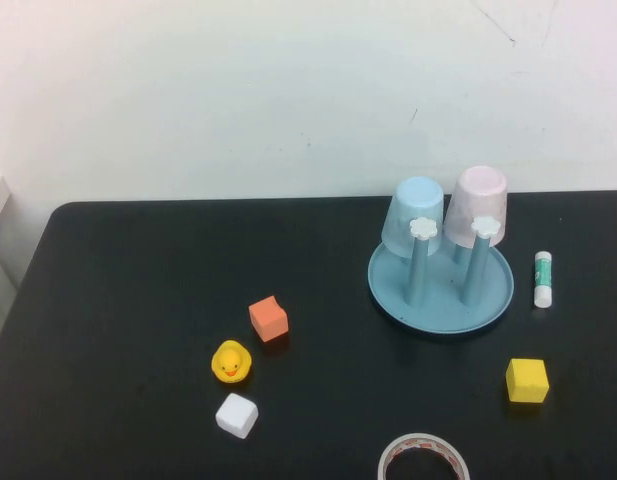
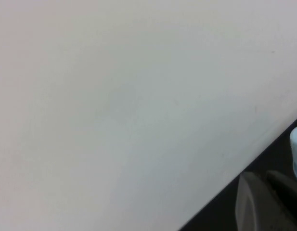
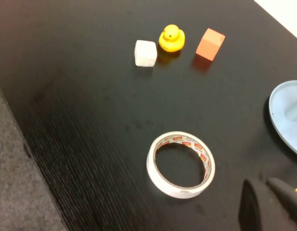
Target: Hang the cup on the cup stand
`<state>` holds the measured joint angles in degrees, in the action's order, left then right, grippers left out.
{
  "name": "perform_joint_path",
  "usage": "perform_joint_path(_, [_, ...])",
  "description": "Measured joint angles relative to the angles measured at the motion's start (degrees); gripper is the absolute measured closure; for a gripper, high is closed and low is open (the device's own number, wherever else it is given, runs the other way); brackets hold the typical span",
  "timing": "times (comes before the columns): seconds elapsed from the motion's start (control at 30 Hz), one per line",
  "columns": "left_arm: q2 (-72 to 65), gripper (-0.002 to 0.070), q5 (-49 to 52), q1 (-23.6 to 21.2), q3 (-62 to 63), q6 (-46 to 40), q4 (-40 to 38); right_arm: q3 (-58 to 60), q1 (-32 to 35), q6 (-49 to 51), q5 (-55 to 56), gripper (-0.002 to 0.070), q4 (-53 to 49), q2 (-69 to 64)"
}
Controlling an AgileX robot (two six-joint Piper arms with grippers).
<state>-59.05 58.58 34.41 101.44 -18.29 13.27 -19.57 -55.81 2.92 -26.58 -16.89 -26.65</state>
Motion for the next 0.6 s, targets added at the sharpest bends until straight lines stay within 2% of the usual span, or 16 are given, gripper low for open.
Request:
perform_joint_path(0.27, [19.35,0.0675,-12.25,0.0,-32.43,16.4,9.45,0.0,0.0,0.0,1.56,0.0678,-0.18,0.0])
perform_joint_path(0.4, [27.83,0.0675,-23.07,0.0,-49.77,18.6,9.85,0.0,0.0,0.0,1.02,0.0678,-0.18,0.0])
perform_joint_path(0.6, [34.4,0.0675,-35.15,0.0,-67.48,18.95,10.39,0.0,0.0,0.0,-2.21,0.0678,-0.18,0.0])
